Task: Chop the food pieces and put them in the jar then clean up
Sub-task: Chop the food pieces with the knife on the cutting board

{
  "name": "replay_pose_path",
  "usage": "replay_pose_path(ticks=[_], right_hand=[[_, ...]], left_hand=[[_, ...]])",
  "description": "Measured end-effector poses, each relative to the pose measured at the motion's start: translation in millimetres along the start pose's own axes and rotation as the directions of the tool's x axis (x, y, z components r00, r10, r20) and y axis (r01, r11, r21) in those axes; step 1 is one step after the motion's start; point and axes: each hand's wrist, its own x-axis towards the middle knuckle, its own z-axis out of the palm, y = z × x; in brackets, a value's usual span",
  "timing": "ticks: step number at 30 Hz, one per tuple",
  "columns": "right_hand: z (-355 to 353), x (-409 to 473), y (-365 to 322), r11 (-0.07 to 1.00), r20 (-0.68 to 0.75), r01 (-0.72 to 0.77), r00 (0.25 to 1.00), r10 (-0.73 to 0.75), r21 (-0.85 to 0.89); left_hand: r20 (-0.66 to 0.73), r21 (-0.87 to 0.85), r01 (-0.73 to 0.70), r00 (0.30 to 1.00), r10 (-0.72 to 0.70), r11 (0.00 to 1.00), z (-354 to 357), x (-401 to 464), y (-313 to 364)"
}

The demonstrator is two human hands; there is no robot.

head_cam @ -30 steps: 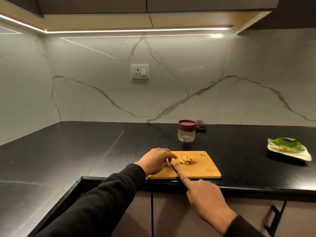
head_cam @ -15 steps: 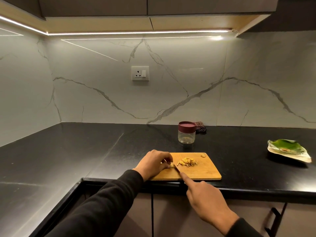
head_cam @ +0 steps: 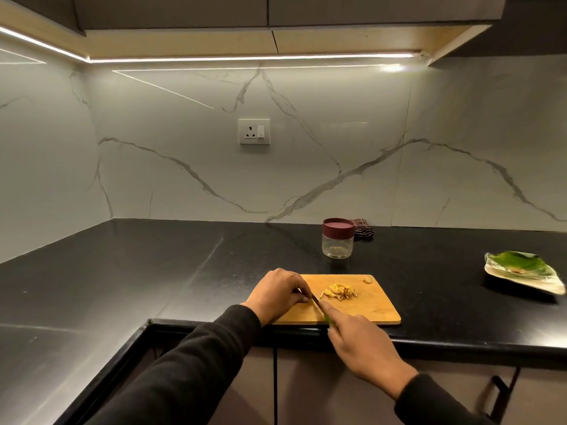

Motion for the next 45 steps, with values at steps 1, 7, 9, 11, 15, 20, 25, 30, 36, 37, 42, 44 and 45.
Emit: replay_pose_path(ticks=[1, 7, 9, 11, 15, 20, 25, 30, 36, 37, 42, 44, 45], right_hand=[[0, 2, 0, 1.000, -0.004, 0.005, 1.000, -0.005, -0.004], [0, 14, 2, 0.999, 0.001, 0.021, 1.000, -0.021, -0.038], [0, 16, 2, 0.999, 0.014, 0.018, 1.000, -0.017, -0.049], [0, 17, 1, 0.999, 0.024, 0.016, 1.000, -0.014, -0.050], [2, 13, 0, 0.998, 0.019, 0.025, 1.000, -0.024, -0.053], [-1, -2, 0, 0.997, 0.005, 0.026, 1.000, -0.025, -0.078], [-10, -25, -1, 0.960, -0.023, 0.025, 0.999, -0.032, -0.279], [-7, -24, -4, 0.911, -0.005, 0.043, 0.999, -0.050, -0.411], [-7, -25, -4, 0.920, -0.007, 0.041, 0.999, -0.048, -0.391], [-7, -25, -4, 0.921, -0.006, 0.040, 0.999, -0.046, -0.387], [-5, -24, -2, 0.939, -0.021, 0.026, 0.999, -0.035, -0.344], [-4, -25, -1, 0.950, -0.038, 0.014, 0.999, -0.027, -0.313], [-4, -25, 0, 0.956, -0.045, 0.007, 0.999, -0.021, -0.292]], left_hand=[[0.001, -0.001, 0.001, 1.000, -0.001, 1.000, 0, 0, 0], [-0.002, -0.002, 0.014, 1.000, -0.014, 1.000, 1, 0, 0], [-0.003, 0.000, 0.020, 1.000, -0.020, 1.000, 1, 0, 1], [-0.005, 0.000, 0.023, 1.000, -0.023, 1.000, 0, 0, 1], [-0.010, 0.006, 0.031, 0.999, -0.031, 1.000, 2, 1, 1], [-0.014, -0.001, 0.032, 0.999, -0.032, 0.999, 3, 0, 0], [0.002, -0.030, 0.047, 0.999, -0.047, 0.998, 2, 1, 0], [0.021, 0.003, 0.006, 1.000, -0.006, 1.000, 1, 0, 2], [0.125, 0.027, -0.015, 0.992, 0.011, 1.000, 4, 2, 1], [0.145, 0.031, -0.020, 0.989, 0.015, 0.999, 4, 3, 2], [0.097, 0.019, -0.013, 0.995, 0.011, 1.000, 5, 3, 3], [0.032, -0.012, 0.014, 0.999, -0.013, 1.000, 7, 0, 2], [0.001, -0.020, 0.022, 1.000, -0.022, 1.000, 8, -2, 1]])
